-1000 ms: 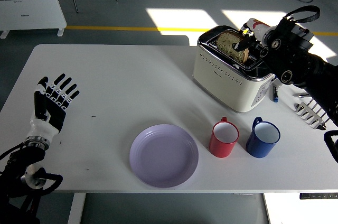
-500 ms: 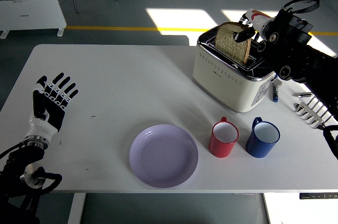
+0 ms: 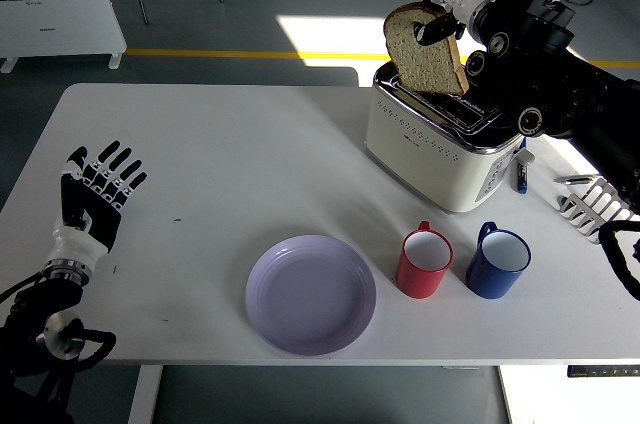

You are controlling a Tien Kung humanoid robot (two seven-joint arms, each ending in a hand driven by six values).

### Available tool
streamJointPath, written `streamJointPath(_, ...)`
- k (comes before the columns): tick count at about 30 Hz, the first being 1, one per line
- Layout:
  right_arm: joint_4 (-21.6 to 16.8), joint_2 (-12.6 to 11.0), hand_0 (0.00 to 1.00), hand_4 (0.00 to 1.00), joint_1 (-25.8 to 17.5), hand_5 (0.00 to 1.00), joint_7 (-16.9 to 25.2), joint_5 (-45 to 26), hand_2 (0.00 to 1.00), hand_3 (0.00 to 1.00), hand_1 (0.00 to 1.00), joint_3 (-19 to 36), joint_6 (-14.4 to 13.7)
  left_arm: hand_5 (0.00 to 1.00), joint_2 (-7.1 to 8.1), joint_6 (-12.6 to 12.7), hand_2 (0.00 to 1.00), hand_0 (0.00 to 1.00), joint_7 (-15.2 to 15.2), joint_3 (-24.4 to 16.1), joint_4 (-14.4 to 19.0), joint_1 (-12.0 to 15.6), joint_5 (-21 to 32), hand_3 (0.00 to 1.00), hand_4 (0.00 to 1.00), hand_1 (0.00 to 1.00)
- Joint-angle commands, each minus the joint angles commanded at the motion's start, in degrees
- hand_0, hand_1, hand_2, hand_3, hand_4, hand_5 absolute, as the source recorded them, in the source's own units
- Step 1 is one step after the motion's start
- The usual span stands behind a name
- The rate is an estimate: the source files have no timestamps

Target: Push plate across desktop,pick up the break from the machine,place the break in the plate

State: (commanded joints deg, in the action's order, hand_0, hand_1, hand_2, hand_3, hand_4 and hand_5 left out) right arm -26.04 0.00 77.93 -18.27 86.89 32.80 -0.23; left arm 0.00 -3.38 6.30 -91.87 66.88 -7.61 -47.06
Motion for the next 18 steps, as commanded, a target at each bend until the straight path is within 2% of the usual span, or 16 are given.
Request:
streamJointPath(6, -4.85, -0.23, 0.321, 0.421, 0.32, 0.181, -0.35, 2.03, 0.422, 0.436, 0.37, 1.91, -0.13, 0.998, 0.0, 0.03, 0.827, 0.772, 0.03, -0.07, 0.0, 0.38, 0.0, 0.795, 0.574, 0.787)
streamJointPath(14, -13.83, -3.15, 0.319, 0.403, 0.02, 0.185, -1.77, 4.91, 0.42, 0.433, 0.369, 4.4, -0.56, 0.998, 0.0, 0.04, 0.828, 0.773, 0.04, 0.06, 0.03, 0.66, 0.0, 0.794, 0.574, 0.787)
streamJointPath(18, -16.46, -3.68, 0.319, 0.403, -0.34, 0.185, -2.46, 5.28, 0.42, 0.433, 0.369, 5.06, -0.82, 0.998, 0.0, 0.07, 0.828, 0.773, 0.07, 0.02, 0.03, 0.88, 0.03, 0.794, 0.574, 0.787)
